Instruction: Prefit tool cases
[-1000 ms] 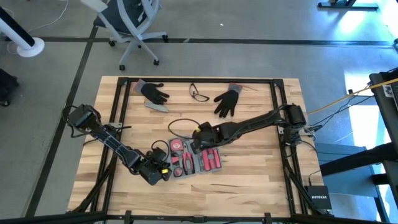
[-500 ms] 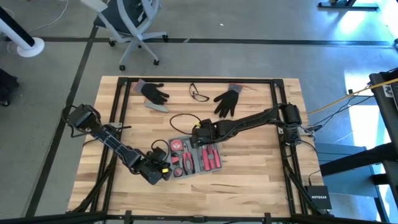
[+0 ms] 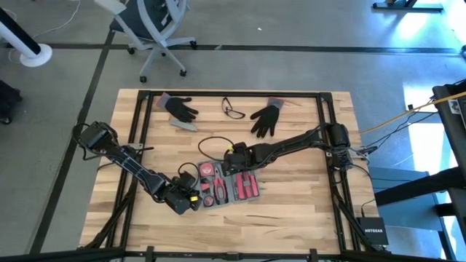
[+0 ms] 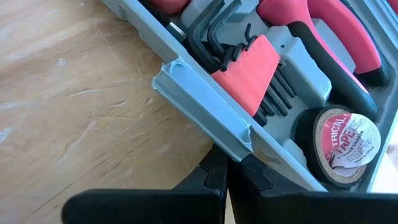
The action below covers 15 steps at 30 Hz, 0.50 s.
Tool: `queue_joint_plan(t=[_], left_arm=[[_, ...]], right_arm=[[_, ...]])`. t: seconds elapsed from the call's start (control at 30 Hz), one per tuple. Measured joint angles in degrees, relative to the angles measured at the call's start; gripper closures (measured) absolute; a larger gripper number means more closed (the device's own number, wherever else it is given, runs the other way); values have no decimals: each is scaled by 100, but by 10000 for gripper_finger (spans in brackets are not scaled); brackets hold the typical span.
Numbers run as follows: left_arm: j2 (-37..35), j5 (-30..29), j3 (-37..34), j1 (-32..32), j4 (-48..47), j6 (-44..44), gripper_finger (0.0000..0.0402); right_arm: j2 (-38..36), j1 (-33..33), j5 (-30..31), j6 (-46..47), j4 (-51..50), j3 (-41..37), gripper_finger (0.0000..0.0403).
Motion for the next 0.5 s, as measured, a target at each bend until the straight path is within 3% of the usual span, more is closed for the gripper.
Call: queue_joint_plan(t=[0.23,0.5], left_arm=[[0,22,0,0,7,13,402],[2,44,0,-2,9,138,402]], right_arm=[[-11,219,141,303,-25,4,201],[40,109,487,211,-125,187,262]])
